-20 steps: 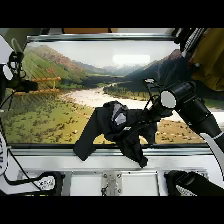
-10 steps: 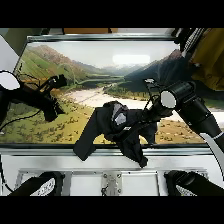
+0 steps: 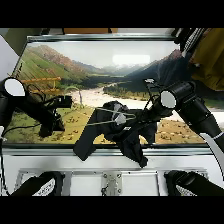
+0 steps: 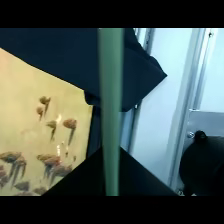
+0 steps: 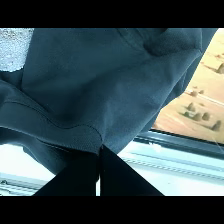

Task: Fold the clothes and pants, and hang the long-sleeved shirts on hangers.

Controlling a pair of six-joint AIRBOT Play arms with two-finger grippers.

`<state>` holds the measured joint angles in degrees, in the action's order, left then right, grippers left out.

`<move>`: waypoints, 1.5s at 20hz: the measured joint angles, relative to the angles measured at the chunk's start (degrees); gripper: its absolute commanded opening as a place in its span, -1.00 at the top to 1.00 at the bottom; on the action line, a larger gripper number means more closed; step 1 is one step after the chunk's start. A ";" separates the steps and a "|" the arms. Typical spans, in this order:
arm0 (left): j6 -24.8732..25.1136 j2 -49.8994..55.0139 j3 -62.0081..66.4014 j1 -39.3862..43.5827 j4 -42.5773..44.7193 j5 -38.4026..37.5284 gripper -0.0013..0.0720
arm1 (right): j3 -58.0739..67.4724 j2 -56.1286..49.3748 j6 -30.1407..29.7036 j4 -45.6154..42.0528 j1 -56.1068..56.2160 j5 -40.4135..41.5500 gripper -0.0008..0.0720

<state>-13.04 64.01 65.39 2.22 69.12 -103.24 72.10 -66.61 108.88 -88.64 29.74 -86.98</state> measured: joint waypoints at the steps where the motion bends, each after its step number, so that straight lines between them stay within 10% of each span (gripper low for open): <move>1: 0.11 -0.31 -1.62 0.48 -0.02 -0.02 0.93 | 0.00 0.00 0.00 0.00 0.00 -0.02 0.93; 30: -10.58 0.09 -10.73 11.91 -0.15 14.95 0.94 | -0.02 0.00 0.00 -0.02 0.00 0.00 0.93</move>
<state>-23.62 64.10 54.65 14.13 68.97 -88.29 72.07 -66.61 108.88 -88.66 29.74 -86.98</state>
